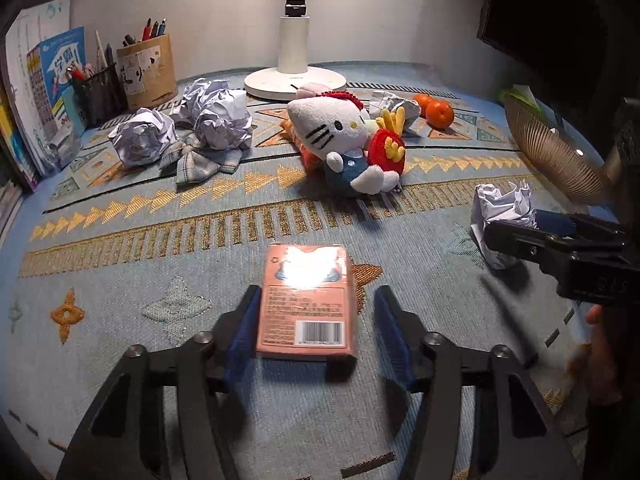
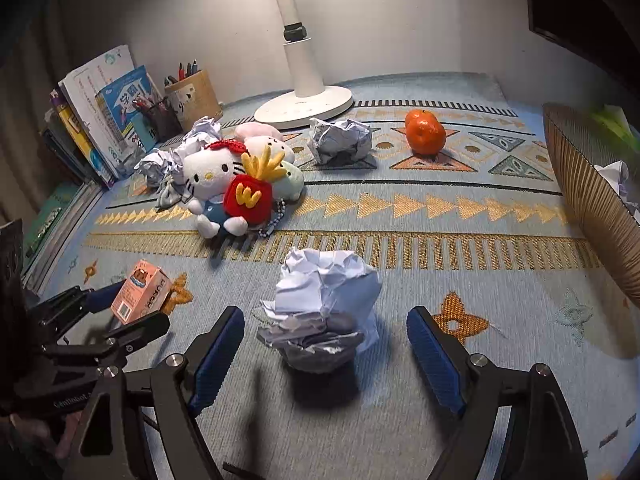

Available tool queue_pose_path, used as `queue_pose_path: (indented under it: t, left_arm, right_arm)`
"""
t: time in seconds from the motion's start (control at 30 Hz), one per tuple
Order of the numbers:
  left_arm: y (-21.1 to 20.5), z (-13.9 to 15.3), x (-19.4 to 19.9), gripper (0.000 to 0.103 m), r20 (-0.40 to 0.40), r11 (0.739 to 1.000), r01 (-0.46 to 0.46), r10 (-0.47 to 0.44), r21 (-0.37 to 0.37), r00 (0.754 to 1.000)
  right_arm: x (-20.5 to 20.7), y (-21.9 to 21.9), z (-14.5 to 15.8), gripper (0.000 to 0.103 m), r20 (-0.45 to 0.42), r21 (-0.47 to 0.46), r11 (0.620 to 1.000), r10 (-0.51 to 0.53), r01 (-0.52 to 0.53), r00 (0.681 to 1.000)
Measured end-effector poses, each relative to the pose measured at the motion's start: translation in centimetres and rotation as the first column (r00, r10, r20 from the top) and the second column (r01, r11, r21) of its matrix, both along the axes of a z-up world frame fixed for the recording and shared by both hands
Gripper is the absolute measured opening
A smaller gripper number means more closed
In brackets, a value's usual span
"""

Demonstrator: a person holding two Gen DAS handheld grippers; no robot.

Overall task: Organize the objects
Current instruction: 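Grasp the pink card box with the left tool while the right tool grasps a paper ball, then drop the pink box and paper ball into the glass bowl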

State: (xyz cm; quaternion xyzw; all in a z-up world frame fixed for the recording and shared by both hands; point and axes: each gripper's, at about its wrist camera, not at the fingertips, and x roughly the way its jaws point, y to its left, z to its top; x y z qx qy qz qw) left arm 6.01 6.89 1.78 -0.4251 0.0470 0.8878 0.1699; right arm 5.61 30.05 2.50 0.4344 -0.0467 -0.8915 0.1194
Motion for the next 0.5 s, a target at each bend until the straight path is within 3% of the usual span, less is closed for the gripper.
queue_pose_path:
  t: [0.03, 0.17, 0.3, 0.5]
  left_arm:
    - [0.0, 0.1, 0.0, 0.038, 0.004, 1.000, 0.001, -0.001, 0.009, 1.000]
    - [0.6, 1.5, 0.6, 0.038, -0.025, 1.000, 0.016, -0.015, 0.024, 1.000]
    - [2.9, 5.0, 1.0, 0.038, -0.092, 0.996, 0.072, -0.067, 0.047, 0.993]
    - [10.6, 12.2, 0.3, 0.038, -0.206, 0.963, 0.237, -0.208, 0.126, 0.956]
  right_arm:
    - [-0.2, -0.1, -0.1, 0.051, 0.011, -0.011, 1.000, 0.009, -0.009, 1.000]
    - [0.7, 0.6, 0.9, 0.050, -0.019, -0.048, 0.999, -0.009, 0.008, 1.000]
    - [2.6, 3.2, 4.3, 0.050, -0.108, -0.057, 0.996, -0.073, 0.067, 0.991]
    - [5.9, 11.0, 12.3, 0.050, -0.279, -0.065, 0.970, -0.242, 0.233, 0.929]
